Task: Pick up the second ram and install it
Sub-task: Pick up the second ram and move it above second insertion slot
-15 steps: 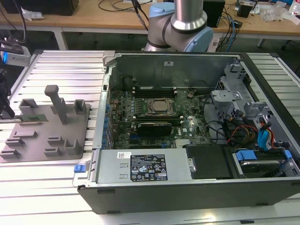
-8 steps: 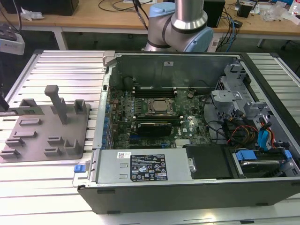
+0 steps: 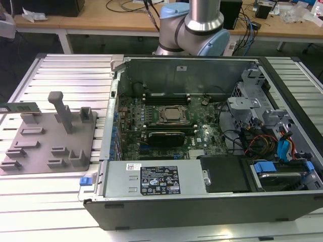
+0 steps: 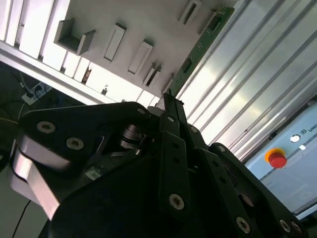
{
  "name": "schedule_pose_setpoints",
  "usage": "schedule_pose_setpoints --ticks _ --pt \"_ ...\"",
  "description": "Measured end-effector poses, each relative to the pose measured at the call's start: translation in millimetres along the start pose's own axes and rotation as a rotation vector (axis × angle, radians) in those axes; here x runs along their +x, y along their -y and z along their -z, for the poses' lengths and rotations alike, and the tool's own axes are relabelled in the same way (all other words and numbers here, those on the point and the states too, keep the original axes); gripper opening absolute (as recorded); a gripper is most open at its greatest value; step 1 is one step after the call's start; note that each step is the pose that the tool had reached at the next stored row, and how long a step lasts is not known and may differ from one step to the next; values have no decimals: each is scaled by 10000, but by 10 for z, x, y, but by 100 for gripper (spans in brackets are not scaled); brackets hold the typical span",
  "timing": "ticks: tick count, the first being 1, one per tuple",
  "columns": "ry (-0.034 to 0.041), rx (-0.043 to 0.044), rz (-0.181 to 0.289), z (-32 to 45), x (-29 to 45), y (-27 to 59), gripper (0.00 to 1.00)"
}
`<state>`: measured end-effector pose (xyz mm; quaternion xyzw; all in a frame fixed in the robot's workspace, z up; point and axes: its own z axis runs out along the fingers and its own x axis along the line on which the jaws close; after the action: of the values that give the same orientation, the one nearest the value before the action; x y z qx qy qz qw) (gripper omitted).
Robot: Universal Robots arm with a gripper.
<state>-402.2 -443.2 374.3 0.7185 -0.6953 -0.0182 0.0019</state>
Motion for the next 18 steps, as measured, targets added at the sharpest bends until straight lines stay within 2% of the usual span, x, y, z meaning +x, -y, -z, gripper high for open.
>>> schedule_pose_setpoints --ticks 3,8,13,18 --pt "3 0 0 196 -6 -6 9" --pt "16 2 0 396 -13 -12 9" --pt "14 -2 1 400 -12 0 9" --pt "16 0 0 404 -4 242 9"
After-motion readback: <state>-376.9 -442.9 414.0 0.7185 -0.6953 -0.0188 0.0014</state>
